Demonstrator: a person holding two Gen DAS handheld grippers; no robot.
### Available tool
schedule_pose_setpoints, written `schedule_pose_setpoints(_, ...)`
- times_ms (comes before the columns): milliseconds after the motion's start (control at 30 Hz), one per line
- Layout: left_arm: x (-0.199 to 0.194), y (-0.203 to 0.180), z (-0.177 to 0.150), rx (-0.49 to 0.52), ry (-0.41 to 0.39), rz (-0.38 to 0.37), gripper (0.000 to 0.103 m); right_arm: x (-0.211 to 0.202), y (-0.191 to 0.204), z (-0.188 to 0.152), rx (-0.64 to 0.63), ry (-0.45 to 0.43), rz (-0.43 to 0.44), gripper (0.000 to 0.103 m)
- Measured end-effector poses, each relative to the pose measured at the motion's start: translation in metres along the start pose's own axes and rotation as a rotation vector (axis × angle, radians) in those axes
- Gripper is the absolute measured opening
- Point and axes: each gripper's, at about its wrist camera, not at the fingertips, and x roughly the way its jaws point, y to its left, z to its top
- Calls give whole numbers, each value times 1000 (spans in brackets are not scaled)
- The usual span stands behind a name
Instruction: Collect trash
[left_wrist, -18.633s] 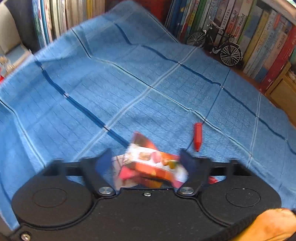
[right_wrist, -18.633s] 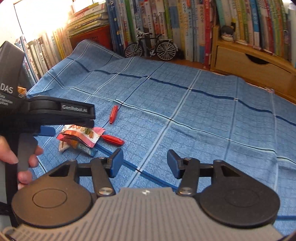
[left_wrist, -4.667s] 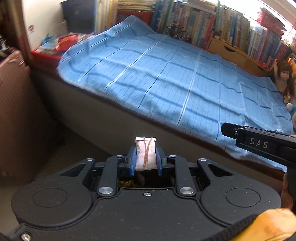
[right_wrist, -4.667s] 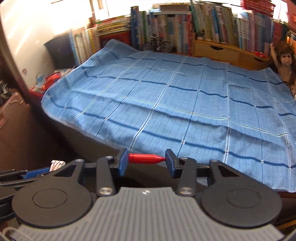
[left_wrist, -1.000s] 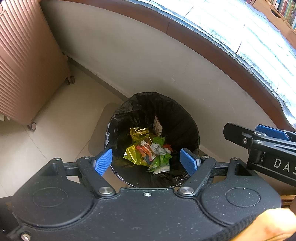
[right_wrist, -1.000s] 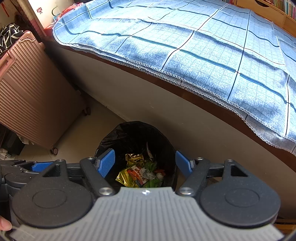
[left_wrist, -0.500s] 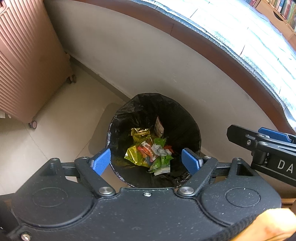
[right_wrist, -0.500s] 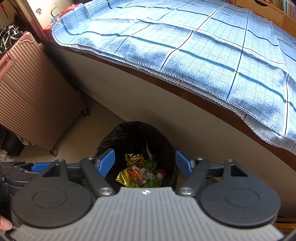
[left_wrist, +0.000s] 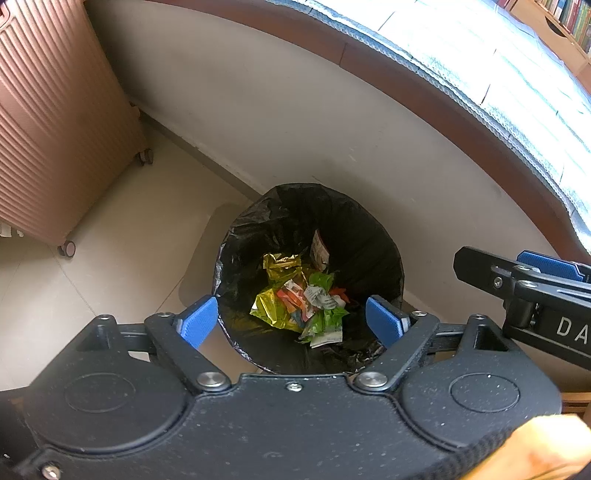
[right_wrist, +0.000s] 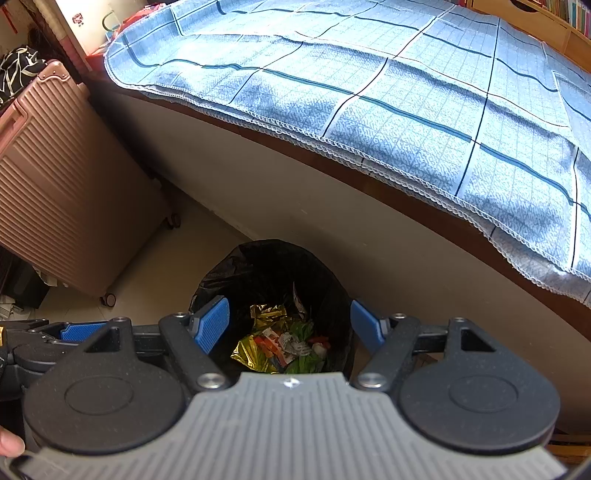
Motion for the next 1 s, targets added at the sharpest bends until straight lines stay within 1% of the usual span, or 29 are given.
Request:
schedule_pose_setpoints(167, 3, -3, 1, 9, 4, 26, 89, 0, 0, 0, 1, 1, 0, 82)
schedule_pose_setpoints(367, 3, 0, 2, -10, 11, 19, 89, 1, -1, -1, 4, 2, -1, 82)
schedule_pose_setpoints(767, 5, -5, 5, 10, -3, 44, 88, 1, -5, 1, 18, 5, -2, 82)
schedule_pose_setpoints(1000, 3, -3, 6, 10, -2, 44, 88, -1, -9, 1, 32, 4, -3, 82)
